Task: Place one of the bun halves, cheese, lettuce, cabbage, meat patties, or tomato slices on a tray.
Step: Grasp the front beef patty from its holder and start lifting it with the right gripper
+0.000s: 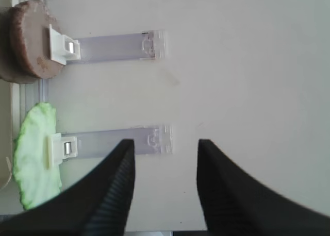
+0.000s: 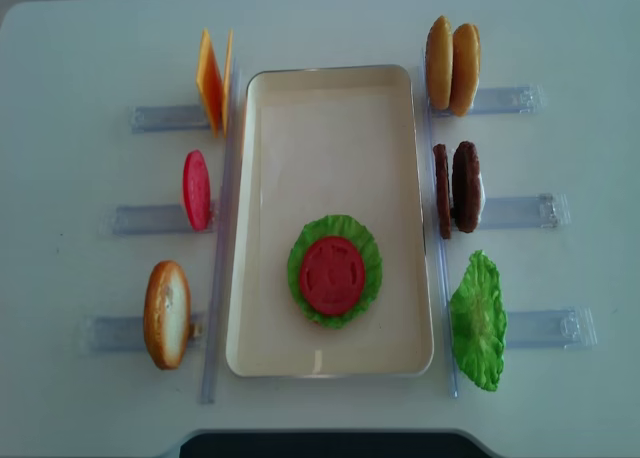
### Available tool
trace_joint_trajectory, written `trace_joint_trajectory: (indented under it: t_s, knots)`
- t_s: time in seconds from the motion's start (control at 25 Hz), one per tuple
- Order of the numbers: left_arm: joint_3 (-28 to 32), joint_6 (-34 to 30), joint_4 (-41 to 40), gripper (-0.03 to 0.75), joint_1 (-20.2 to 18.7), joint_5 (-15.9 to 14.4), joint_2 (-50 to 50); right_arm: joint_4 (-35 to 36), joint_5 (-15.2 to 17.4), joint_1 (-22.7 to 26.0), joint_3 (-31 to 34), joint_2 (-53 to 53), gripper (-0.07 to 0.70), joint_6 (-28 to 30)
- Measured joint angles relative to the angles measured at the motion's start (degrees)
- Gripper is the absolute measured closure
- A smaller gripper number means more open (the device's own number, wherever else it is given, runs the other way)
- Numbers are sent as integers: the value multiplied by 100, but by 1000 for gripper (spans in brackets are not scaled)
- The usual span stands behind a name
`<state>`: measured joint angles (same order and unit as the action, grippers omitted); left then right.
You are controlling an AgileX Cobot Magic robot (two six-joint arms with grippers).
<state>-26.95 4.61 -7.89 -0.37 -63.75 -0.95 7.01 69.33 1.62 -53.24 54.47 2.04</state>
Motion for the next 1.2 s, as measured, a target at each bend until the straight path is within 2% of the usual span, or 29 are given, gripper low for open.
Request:
trace_joint_trajectory:
  t_s: [0.2,0.44,0.52,0.6,0.72,0.84,0.88,1.0,1.2]
  knots:
    - [0,-5,0,370,0,-3,0,11,-89,0,-528,956,352,89]
    - [0,-5,0,370,0,-3,0,1,-110,-96,-626,1153,352,114]
    - [0,-5,0,370,0,-3,0,-12,-130,-483,-637,1153,353,-41]
    - [0,-5,0,370,0,-3,0,-57,-304,-1112,-642,1159,356,-403]
    - [0,-5,0,370,0,-3,0,-343,-670,-2427,-714,1270,356,-1303]
    - [0,-5,0,370,0,-3,0,-795,-770,-3527,-1017,1682,356,-2159]
    - [0,-5,0,370,0,-3,0,-903,-780,-3757,-1123,1820,356,-2317]
    - [0,-5,0,370,0,-3,0,-994,-789,-4162,-1453,2254,358,-2640]
    - [0,-5,0,370,0,-3,0,-1003,-789,-4164,-1587,2637,346,-2820]
